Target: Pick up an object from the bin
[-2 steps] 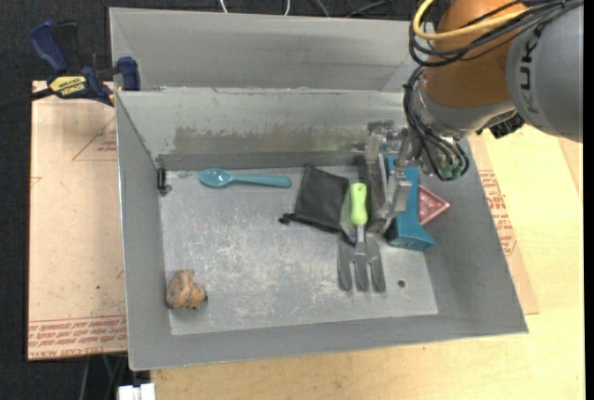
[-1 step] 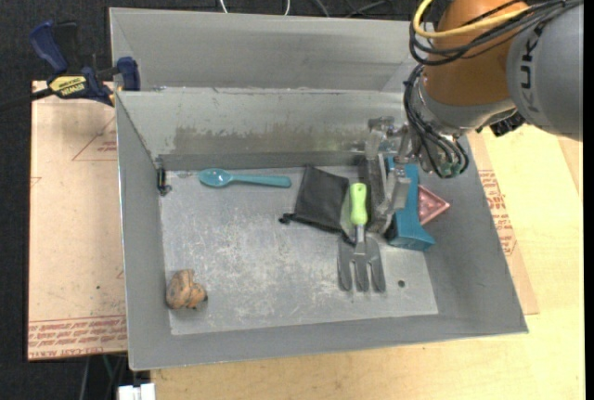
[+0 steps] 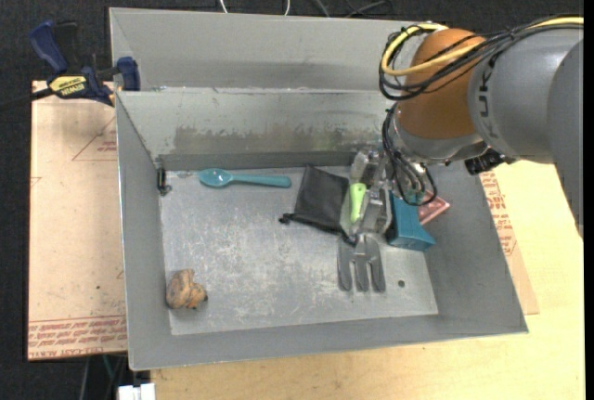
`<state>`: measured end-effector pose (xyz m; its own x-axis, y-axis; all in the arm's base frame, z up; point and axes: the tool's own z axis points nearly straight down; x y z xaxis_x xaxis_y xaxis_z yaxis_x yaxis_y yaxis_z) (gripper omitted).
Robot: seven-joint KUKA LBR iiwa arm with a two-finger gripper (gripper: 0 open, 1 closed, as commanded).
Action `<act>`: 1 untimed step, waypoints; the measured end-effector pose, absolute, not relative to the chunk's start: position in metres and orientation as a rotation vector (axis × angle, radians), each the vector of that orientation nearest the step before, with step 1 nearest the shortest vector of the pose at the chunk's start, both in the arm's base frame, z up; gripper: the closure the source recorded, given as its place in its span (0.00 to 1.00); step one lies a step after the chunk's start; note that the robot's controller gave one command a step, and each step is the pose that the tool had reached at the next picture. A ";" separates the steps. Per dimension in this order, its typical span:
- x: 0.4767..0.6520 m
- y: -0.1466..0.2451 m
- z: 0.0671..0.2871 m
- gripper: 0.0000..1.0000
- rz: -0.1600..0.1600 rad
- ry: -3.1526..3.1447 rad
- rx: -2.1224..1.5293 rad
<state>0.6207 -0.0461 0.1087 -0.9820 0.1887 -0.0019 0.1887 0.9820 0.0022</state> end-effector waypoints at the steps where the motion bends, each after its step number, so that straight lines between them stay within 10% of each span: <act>1: 0.609 -0.035 0.105 0.00 0.003 3.119 0.345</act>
Offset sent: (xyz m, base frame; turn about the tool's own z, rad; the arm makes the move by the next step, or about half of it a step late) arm -0.0183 0.0150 -0.0087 0.1537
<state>0.6090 -0.0351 0.1046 -0.9758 0.2188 -0.0030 0.2188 0.9758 0.0021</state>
